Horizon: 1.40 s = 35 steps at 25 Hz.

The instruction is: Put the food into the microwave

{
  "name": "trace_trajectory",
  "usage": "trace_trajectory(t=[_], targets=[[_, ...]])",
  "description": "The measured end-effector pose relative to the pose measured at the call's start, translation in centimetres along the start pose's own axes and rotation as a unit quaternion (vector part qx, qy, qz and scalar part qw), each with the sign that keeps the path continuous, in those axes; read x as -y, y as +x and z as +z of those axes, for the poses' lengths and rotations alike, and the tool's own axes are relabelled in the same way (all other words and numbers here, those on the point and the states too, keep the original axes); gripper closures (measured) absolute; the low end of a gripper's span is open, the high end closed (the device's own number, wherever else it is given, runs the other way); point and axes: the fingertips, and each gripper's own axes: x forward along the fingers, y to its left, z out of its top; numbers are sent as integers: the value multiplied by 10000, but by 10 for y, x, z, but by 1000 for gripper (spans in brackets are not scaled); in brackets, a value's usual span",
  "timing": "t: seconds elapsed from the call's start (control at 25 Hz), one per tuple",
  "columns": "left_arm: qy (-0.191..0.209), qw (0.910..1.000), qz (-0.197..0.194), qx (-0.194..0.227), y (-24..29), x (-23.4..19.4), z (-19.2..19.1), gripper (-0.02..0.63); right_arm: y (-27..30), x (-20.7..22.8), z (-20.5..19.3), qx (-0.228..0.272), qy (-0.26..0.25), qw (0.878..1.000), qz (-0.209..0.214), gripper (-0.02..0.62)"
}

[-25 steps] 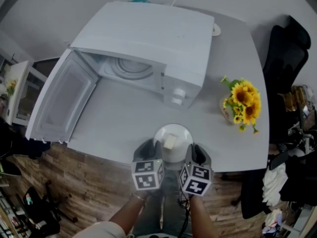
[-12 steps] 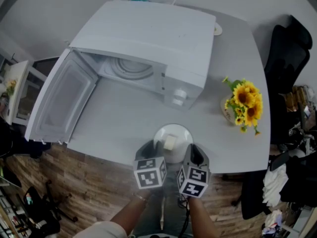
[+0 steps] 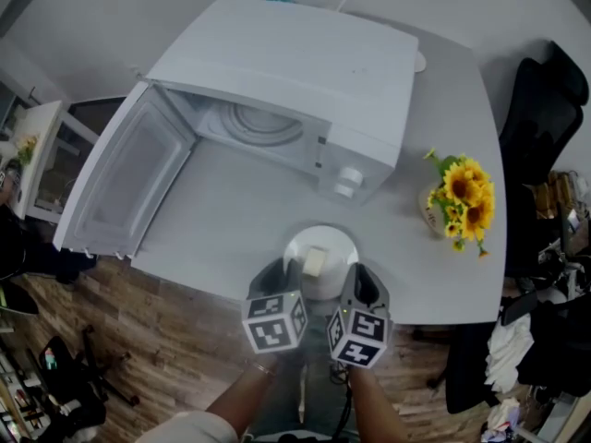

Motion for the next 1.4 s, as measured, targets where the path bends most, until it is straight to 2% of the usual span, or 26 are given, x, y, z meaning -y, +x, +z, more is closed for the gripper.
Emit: trace_trajectory(t=[0.8,1.12,1.4], targets=[[-434,9930,618,907,-55,-73,81,518,8,-107,68,483,-500,9927,983,555],[-610,9896,696,1102,-57,-100,111,518,19,-142,94,651,-577,9891,1190,555],[-644,9887,651,1187,-44,-115,140,518,40,-158,115,811,-506,9881,1203,555]])
